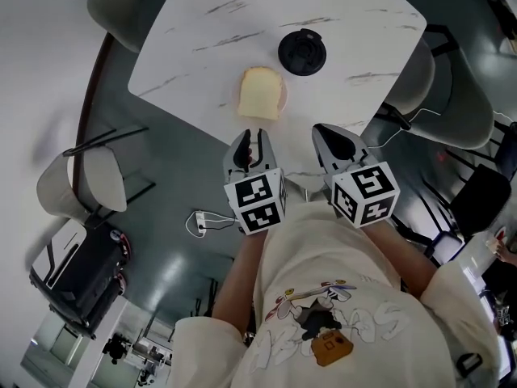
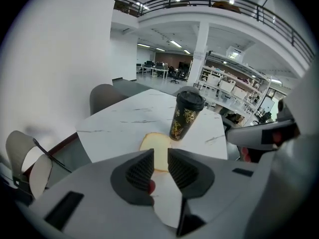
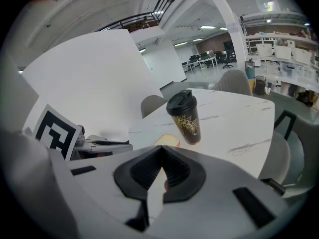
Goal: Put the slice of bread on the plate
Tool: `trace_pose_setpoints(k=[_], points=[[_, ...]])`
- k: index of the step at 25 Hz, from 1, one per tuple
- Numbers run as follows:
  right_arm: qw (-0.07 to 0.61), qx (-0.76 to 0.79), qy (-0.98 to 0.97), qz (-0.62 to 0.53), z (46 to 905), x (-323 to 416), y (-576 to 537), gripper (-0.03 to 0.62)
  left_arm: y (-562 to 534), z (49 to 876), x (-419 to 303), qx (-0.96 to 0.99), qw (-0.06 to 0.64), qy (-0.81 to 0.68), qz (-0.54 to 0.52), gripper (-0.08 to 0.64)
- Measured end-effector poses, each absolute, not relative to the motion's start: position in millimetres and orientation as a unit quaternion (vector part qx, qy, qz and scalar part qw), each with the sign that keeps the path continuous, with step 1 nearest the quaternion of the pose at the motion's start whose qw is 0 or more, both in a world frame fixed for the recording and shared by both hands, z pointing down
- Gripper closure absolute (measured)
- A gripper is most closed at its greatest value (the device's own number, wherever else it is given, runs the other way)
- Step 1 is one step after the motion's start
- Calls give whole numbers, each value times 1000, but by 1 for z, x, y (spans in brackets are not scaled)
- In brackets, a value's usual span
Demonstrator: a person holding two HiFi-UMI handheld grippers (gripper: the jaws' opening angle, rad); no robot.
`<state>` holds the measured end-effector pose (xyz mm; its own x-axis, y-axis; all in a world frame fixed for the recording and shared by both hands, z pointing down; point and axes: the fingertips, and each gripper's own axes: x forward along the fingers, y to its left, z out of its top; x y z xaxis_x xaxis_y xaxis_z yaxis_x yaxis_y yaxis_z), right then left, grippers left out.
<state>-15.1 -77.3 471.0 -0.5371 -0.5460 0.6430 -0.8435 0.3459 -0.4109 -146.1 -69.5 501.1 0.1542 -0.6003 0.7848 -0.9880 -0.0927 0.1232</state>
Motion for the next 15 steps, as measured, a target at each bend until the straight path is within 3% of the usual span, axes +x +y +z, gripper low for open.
trace_pose_setpoints(k=[4, 15], points=[[209, 426, -803, 360, 455, -14, -59, 590, -59, 480, -146, 680, 324, -592, 286, 551], [193, 419, -836, 298, 409, -16, -49, 589, -15, 401, -117, 705, 303, -592, 248, 551]])
